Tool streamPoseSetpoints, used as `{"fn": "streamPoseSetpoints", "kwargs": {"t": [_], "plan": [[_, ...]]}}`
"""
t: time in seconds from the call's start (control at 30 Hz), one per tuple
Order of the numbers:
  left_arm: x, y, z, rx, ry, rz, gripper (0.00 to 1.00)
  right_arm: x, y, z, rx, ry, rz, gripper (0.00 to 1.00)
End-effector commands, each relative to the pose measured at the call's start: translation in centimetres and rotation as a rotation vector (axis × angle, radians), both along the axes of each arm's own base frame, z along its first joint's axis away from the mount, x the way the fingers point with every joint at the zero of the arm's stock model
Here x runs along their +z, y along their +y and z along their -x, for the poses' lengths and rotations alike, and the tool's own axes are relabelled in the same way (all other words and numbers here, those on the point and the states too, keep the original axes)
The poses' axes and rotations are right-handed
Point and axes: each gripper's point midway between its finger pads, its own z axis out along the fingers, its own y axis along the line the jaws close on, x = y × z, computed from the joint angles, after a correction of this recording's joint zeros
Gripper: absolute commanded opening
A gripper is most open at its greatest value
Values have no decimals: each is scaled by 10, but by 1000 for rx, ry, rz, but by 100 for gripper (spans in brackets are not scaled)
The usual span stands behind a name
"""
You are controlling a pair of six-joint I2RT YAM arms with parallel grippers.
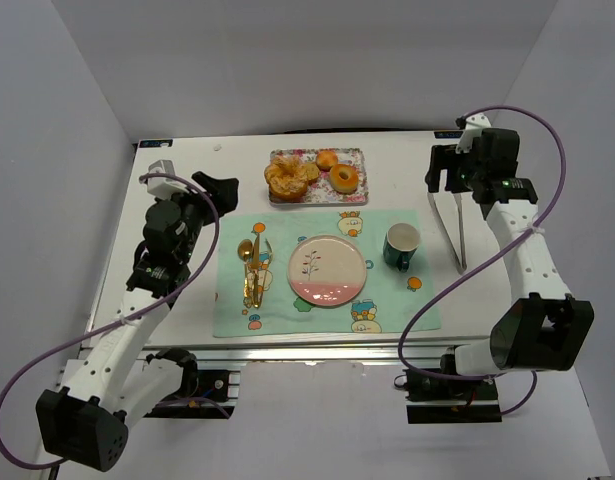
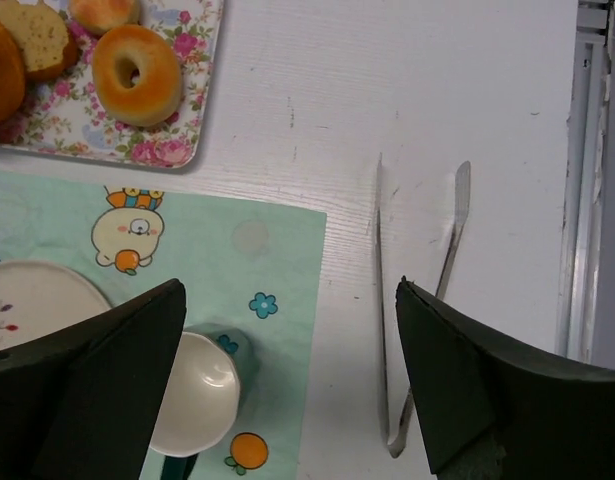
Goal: Place the bread
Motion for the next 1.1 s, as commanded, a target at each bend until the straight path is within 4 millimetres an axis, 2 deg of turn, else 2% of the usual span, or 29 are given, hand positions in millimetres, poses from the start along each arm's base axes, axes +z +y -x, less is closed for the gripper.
{"fn": "streamPoseSetpoints", "kwargs": {"t": [0.0, 0.03, 0.07, 0.1, 0.13, 0.17, 0.2, 0.23, 0.27, 0.3, 0.33, 0.37, 0.4, 0.43, 0.5, 0.57, 0.6, 0.7, 0.83, 0.97, 1.07], "plan": [[-10, 9, 4, 32, 36, -14, 98, 8, -16, 5, 57, -47, 69, 85], [-11, 8, 4, 33, 40, -12, 98, 3, -9, 12, 144, -36, 83, 72], [-11, 8, 4, 30, 42, -6, 89, -5, -12, 13, 190, -29, 121, 32], [-13, 7, 4, 24, 47, -7, 78, -15, -20, 17, 192, 6, 104, 6], [-15, 5, 4, 15, 51, -6, 65, -19, -18, 19, 213, 16, 71, 0], [-17, 3, 4, 7, 57, -4, 17, -26, -19, 22, 228, 33, 46, 0], [-22, 2, 4, 2, 72, -2, 0, -32, -18, 33, 283, 56, -32, 0], [-29, 1, 5, -1, 100, -4, 0, -39, -17, 37, 311, 77, -67, 0], [-31, -2, 6, -19, 100, -4, 0, -45, -24, 41, 327, 87, -75, 30], [-32, -3, 6, -25, 100, -4, 0, -51, -22, 45, 349, 105, -89, 70], [-35, -3, 6, -31, 109, -15, 0, -68, -26, 49, 342, 165, -89, 89], [-38, -5, 6, -40, 116, -20, 11, -76, -31, 50, 333, 185, -67, 89], [-40, -6, 6, -45, 124, -21, 48, -89, -49, 47, 263, 217, -14, 89], [-44, -7, 6, -53, 135, -20, 62, -105, -60, 44, 216, 239, 14, 89], [-52, -9, 7, -63, 149, -16, 79, -124, -82, 43, 148, 282, 92, 85], [-60, -11, 8, -72, 163, -12, 82, -145, -93, 42, 119, 303, 134, 82], [-64, -11, 7, -70, 173, -13, 83, -151, -103, 43, 70, 327, 169, 77], [-68, -11, 3, -70, 188, -29, 84, -166, -115, 39, -5, 348, 197, 80], [-77, -12, 1, -70, 210, -40, 84, -200, -112, 38, 1, 410, 171, 82], [-81, -14, -4, -77, 225, -50, 85, -212, -114, 24, 2, 417, 156, 83], [-83, -15, -7, -79, 233, -57, 85, -220, -106, 16, 34, 425, 120, 82]]}}
